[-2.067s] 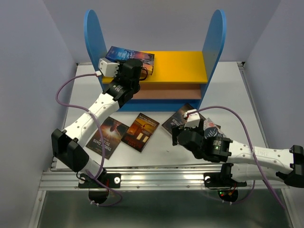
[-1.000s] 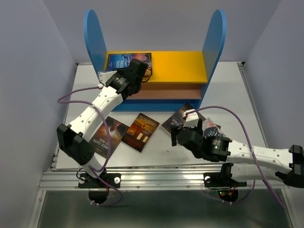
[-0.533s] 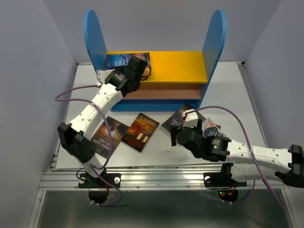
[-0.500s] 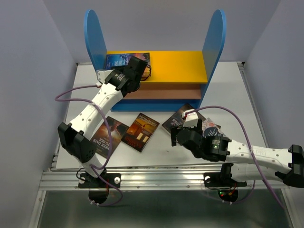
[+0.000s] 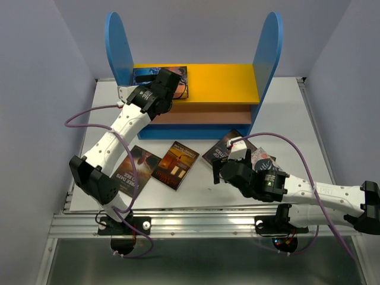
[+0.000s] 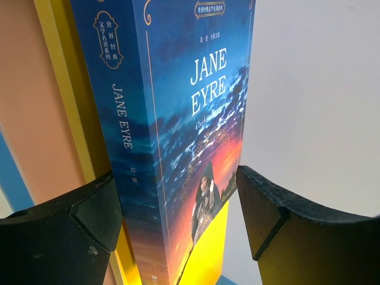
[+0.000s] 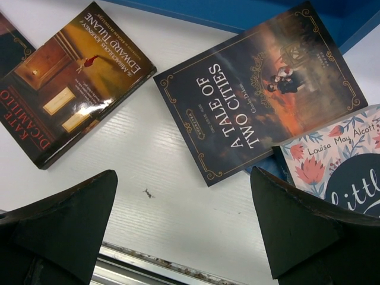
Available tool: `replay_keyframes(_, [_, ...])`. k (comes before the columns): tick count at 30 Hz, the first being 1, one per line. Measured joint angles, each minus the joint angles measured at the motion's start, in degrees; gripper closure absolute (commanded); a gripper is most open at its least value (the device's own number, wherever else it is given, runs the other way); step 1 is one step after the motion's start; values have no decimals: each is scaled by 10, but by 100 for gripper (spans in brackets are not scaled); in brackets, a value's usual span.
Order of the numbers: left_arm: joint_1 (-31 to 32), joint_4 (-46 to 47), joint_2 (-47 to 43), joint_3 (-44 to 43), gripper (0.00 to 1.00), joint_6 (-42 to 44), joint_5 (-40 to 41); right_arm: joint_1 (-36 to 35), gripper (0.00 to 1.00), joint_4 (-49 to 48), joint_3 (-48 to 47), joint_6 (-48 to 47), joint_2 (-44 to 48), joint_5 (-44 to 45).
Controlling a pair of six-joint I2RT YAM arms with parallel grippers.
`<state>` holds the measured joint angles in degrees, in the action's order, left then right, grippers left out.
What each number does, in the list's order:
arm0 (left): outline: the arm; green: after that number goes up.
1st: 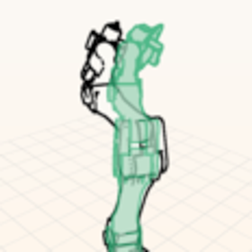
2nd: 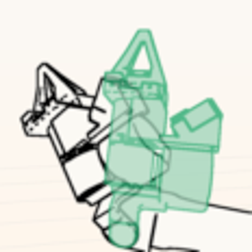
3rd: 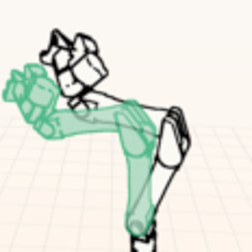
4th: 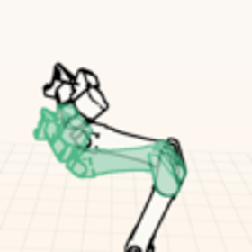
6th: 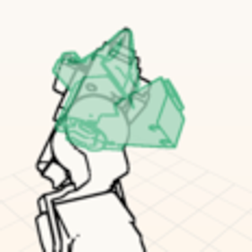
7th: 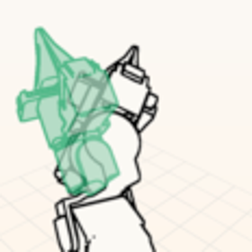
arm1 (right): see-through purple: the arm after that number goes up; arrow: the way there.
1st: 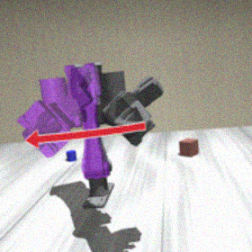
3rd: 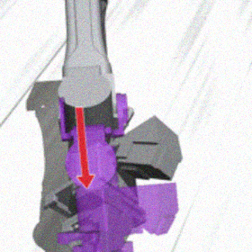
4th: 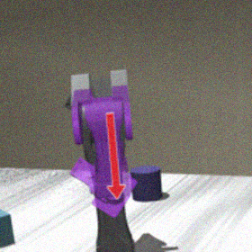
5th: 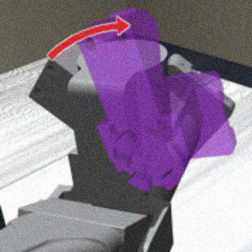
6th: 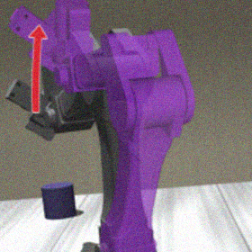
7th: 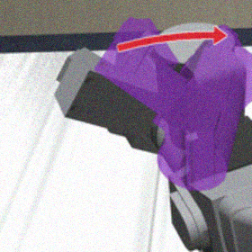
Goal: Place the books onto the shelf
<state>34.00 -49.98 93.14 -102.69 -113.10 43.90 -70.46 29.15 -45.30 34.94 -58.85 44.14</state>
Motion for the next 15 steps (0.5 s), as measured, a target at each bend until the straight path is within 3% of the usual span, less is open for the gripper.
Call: replay_keyframes(15, [0, -26, -38, 7, 16, 57, -36, 0, 0, -4, 0, -2, -1, -16])
